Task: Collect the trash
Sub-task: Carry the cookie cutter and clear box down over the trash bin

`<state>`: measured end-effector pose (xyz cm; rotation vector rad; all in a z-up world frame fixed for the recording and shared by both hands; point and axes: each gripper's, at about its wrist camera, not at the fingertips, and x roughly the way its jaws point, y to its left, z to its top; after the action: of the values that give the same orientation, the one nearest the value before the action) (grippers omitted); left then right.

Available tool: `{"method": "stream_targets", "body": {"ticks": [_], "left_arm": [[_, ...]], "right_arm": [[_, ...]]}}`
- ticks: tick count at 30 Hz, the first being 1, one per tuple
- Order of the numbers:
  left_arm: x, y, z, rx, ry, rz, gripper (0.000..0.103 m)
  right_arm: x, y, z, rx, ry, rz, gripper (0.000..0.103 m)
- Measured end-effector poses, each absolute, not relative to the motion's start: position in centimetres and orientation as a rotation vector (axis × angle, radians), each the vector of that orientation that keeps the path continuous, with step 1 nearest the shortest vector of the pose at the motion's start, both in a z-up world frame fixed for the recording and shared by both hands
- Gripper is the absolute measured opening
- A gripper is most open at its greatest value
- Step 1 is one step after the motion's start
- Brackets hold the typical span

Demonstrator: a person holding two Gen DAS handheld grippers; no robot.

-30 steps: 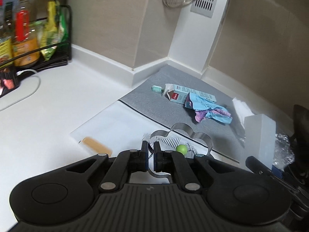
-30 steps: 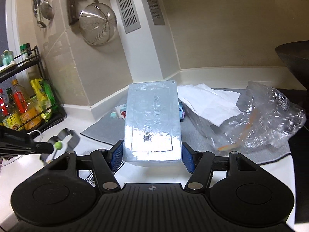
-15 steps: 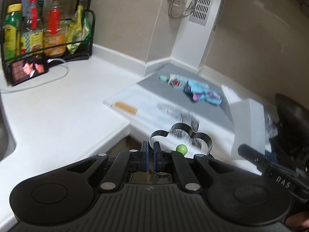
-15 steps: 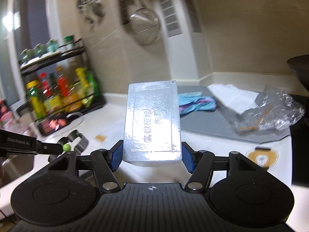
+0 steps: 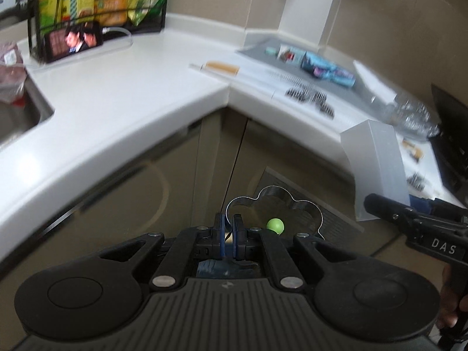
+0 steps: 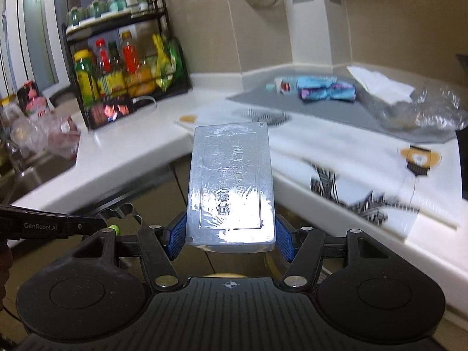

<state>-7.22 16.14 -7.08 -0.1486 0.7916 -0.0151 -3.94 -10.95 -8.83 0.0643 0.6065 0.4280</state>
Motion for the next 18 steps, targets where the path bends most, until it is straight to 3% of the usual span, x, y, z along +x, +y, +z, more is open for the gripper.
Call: {"method": "stream_targets", "body": {"ticks": [10, 18], "left_arm": [[-7.0, 16.3, -11.7, -0.075, 0.869, -0.026, 0.004], [-3.8, 14.9, -18.5, 0.006, 1.042, -0.086, 0.004]], "right_arm": [[-3.3, -9.7, -13.8, 0.022, 0.771, 0.453, 0.064], [-0.4, -7.5, -21.0, -0.024, 1.007, 0.496, 0.064]]}}
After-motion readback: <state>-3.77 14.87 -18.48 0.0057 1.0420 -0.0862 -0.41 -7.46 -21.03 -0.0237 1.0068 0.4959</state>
